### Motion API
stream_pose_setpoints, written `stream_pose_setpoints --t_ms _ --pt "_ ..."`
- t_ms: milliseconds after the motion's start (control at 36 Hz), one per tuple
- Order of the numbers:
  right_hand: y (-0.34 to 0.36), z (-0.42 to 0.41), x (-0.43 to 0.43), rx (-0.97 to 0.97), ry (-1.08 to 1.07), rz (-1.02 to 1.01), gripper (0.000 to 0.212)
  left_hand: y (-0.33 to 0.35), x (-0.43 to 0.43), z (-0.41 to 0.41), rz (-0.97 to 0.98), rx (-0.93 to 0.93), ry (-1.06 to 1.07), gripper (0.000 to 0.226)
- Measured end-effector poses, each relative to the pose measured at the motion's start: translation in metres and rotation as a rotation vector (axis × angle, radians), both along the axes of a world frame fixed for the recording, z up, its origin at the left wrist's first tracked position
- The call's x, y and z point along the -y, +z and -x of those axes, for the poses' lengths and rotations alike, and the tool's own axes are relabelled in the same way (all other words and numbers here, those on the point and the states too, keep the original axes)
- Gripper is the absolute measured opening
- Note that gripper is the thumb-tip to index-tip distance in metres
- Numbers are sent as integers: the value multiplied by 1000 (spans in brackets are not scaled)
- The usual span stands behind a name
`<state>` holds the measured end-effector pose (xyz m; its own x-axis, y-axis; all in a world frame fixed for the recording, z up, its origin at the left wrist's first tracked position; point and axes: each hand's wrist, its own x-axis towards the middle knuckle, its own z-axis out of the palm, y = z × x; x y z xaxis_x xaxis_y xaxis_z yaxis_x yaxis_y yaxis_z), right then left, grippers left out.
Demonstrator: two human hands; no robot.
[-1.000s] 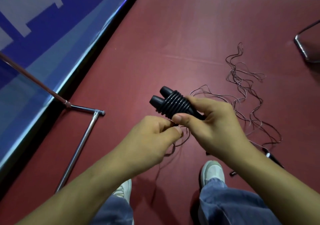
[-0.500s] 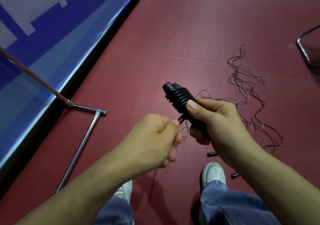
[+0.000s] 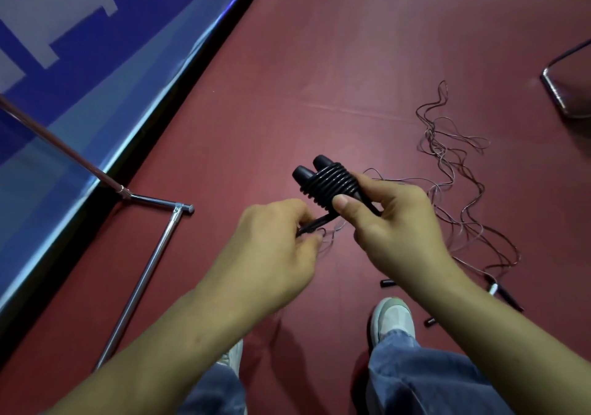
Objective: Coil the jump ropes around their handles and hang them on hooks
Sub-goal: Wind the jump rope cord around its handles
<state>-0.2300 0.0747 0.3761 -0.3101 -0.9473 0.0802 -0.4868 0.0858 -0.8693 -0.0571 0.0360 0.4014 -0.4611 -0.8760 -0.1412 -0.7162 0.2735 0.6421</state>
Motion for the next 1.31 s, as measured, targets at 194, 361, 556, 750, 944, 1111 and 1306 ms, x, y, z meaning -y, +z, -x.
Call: stream_pose_setpoints --t_ms 194,361,556,750,944,1111,1306 --pt "2 -4 -3 -426 84 8 35 11 0 2 83 29 -72 28" --pt "10 -16 -9 -392 283 -30 28 19 17 -2 -182 -74 0 37" --pt "5 -15 -9 -440 379 -126 40 18 28 -5 -309 -42 -40 47" --pt "11 -13 -9 -536 411 -188 22 24 30 -8 -158 122 -157 53" --pt "16 -13 -12 -360 566 -337 32 15 45 -16 -135 -51 -258 24" --pt "21 -18 -15 -142 542 -291 42 5 55 -23 -413 -192 -304 39" --pt "22 -24 -21 165 572 -333 49 0 51 -26 -618 -336 -376 60"
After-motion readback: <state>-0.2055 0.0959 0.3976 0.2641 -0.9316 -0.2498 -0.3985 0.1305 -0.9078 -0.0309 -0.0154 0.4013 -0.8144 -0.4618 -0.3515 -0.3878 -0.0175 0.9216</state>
